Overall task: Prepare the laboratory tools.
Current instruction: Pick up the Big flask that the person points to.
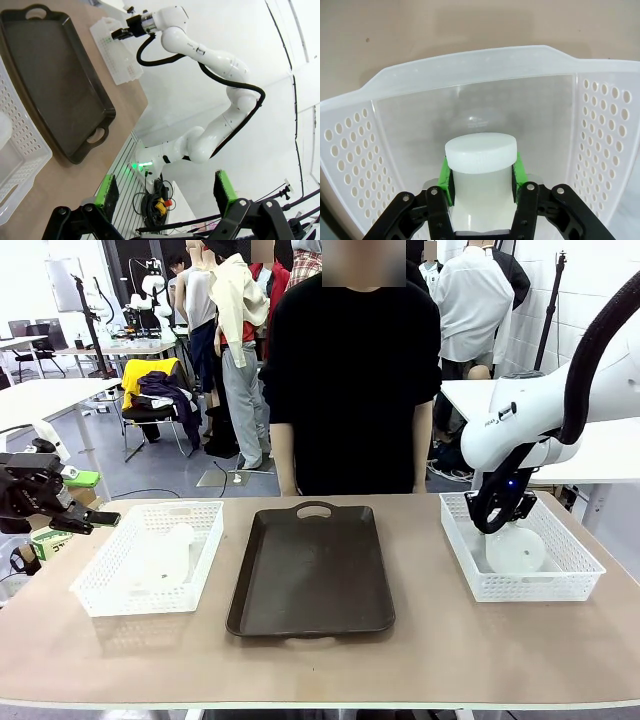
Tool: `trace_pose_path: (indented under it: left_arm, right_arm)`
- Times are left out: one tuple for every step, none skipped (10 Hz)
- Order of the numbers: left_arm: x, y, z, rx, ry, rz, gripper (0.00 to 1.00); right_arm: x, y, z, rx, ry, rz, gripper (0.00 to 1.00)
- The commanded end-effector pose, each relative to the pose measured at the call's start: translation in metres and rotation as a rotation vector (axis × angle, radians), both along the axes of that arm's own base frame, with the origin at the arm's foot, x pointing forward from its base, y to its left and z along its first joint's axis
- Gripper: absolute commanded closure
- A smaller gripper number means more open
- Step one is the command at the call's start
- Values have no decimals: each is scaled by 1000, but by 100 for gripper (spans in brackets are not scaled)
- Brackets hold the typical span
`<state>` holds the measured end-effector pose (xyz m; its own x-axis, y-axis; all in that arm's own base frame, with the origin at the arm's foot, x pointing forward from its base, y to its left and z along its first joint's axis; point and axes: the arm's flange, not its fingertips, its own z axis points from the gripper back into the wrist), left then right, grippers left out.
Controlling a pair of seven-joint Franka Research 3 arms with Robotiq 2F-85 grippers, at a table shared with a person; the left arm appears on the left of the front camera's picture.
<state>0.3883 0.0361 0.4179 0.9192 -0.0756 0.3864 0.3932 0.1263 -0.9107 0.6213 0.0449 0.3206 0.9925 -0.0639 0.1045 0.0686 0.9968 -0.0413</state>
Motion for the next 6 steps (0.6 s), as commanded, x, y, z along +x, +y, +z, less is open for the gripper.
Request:
trace_pose_path:
  left_arm:
    - [-1, 1, 2, -12, -11, -1, 0]
    - [-1, 1, 2, -12, -11, -1, 0]
    - [-1, 1, 2, -12, -11, -1, 0]
    - [-1, 1, 2, -12, -11, -1, 0]
    - [-1, 1, 2, -12, -11, -1, 0]
    - [-1, 1, 2, -12, -11, -1, 0]
  right_arm:
    - [-5, 0, 5, -11, 6, -58, 100]
    - [0, 0, 0, 0, 0, 0, 100]
    - [0, 0, 0, 0, 0, 0, 100]
    - [0, 0, 0, 0, 0, 0, 100]
    - [0, 0, 0, 0, 0, 0, 100]
    - [0, 0, 0, 0, 0, 0, 100]
